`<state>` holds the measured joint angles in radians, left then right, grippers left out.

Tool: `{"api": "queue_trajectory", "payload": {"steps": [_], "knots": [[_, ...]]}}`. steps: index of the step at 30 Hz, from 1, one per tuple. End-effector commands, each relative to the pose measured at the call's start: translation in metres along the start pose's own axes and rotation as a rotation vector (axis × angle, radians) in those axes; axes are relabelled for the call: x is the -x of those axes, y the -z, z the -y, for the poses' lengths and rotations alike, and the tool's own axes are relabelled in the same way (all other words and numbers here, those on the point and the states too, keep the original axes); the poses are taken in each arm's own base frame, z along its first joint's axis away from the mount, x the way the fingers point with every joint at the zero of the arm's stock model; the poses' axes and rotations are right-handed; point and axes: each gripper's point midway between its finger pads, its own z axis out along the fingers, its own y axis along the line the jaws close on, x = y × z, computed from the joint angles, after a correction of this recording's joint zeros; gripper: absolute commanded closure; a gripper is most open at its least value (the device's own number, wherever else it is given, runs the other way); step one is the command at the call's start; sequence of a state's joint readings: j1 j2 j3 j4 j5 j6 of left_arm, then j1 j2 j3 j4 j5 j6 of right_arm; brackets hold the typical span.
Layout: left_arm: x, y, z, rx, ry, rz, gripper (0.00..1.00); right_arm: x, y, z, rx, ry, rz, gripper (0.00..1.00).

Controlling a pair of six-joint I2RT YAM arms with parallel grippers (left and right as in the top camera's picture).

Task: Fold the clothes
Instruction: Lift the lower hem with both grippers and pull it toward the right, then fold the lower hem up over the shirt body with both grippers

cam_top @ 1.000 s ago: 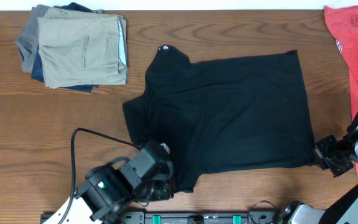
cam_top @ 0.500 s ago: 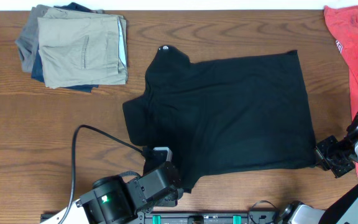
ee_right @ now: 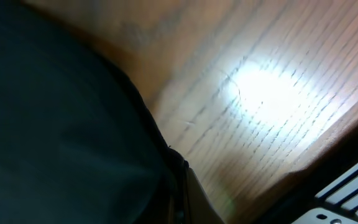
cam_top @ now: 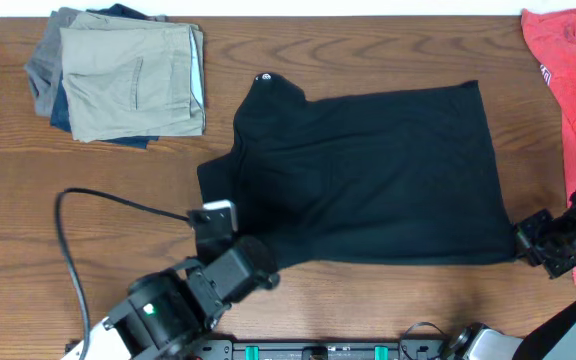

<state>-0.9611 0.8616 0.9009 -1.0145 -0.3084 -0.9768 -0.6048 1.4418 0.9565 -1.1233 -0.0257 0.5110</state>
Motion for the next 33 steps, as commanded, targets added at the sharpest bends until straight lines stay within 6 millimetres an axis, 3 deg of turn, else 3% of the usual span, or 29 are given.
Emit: {"api": "queue_trajectory", "payload": {"steps": [1,6,10,13,17,22,27,33], "knots": [[0.030,0.009,-0.001,0.005,-0.027,0.101,0.94,0.019,0.032,-0.008,0.043,0.010,0.110,0.99],[0.052,0.007,0.002,-0.004,0.031,0.174,0.93,0.027,0.058,-0.023,0.132,0.017,0.167,0.99],[0.063,0.003,0.000,0.027,0.050,0.217,0.94,0.035,0.064,-0.033,0.183,0.023,0.198,0.99],[0.058,-0.005,0.003,0.038,0.037,0.182,0.94,0.037,0.065,-0.035,0.190,0.024,0.209,0.99],[0.029,-0.017,0.022,-0.041,0.017,0.009,0.94,0.047,0.069,-0.040,0.212,0.026,0.253,0.99],[0.011,-0.017,0.029,-0.067,-0.015,-0.070,0.94,0.061,0.089,-0.049,0.252,0.030,0.316,0.99],[0.020,-0.020,0.014,0.016,-0.031,-0.008,0.94,0.075,0.116,-0.062,0.315,0.042,0.386,0.99],[0.037,-0.031,0.002,0.134,-0.044,0.089,0.94,0.074,0.112,-0.068,0.325,0.056,0.374,0.99]]}}
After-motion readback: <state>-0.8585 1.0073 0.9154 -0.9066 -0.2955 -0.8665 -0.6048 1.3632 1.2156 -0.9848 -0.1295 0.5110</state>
